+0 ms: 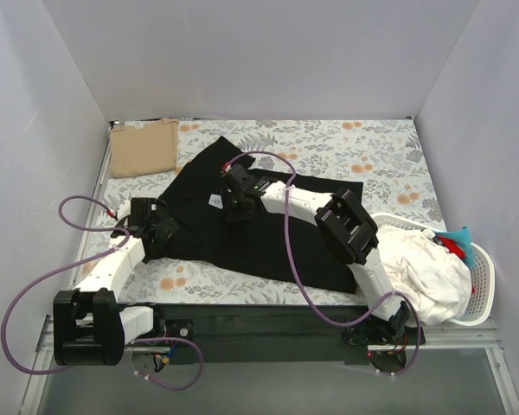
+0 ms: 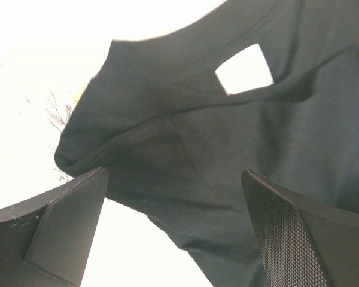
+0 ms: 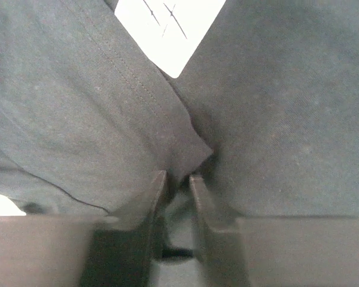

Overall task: Fold and stack the t-shirts
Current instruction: Fold the tshirt

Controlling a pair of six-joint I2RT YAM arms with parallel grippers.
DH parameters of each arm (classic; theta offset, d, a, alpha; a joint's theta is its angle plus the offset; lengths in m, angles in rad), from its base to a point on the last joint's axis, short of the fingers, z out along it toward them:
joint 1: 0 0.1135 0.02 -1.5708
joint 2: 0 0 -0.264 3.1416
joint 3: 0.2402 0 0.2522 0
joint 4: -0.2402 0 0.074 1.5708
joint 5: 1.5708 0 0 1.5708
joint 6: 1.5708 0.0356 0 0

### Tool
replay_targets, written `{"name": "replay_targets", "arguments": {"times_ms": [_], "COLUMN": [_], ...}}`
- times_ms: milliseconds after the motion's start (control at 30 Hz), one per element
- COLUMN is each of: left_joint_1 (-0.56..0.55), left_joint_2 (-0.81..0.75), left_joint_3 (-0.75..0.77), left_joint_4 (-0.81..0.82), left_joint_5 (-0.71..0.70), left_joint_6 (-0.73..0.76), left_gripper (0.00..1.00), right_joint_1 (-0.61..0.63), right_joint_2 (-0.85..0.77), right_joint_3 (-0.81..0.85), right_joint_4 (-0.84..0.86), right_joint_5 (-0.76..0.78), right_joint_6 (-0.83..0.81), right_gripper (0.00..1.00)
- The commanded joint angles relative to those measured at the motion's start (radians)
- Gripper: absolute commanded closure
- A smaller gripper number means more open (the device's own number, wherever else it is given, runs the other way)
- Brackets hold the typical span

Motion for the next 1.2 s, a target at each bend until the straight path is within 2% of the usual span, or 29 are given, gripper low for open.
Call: {"name": "replay_targets", "arguments": {"times_ms": [0,100,233,367,467,667,867,1167], "left_joint_1": [0.007,0.007,0.004,-0.095,-0.268,-0.367,-0.378,-0.354], "left_joint_2": [0.004,0.006,0.006,0.009,0.047,0.152,0.233,0.274], "left_joint_3": [0.135,0.238,0.318,0.312,0.298,0.266,0.208,0.055], "left_joint_4": [-0.016,-0.036,-0.051,-0.007,0.03,0.153,0.23,0.268], "left_joint_5": [-0.062,-0.088,-0.079,-0.094,-0.128,-0.028,0.009,0.012], "left_joint_6": [0.072,0.142,0.178,0.173,0.141,0.06,0.012,-0.038], "left_gripper": [0.07,0.07,0.09,0.1,0.1,0.12,0.12,0.1], "right_joint_1": [-0.017,-0.018,-0.021,-0.023,-0.023,-0.021,-0.023,-0.021], "right_joint_2": [-0.072,-0.114,-0.219,-0.352,-0.475,-0.72,-0.851,-0.846], "right_joint_3": [0.037,0.054,-0.001,-0.168,-0.352,-0.669,-0.825,-0.937], "right_joint_4": [-0.022,-0.023,-0.034,-0.036,-0.037,-0.029,-0.008,0.041], "right_joint_5": [0.014,0.003,0.014,0.063,0.101,0.164,0.193,0.178], "right_joint_6": [-0.062,-0.097,-0.114,-0.111,-0.099,-0.044,-0.012,0.063], "right_gripper": [0.54,0.41,0.3,0.29,0.28,0.27,0.27,0.28]}}
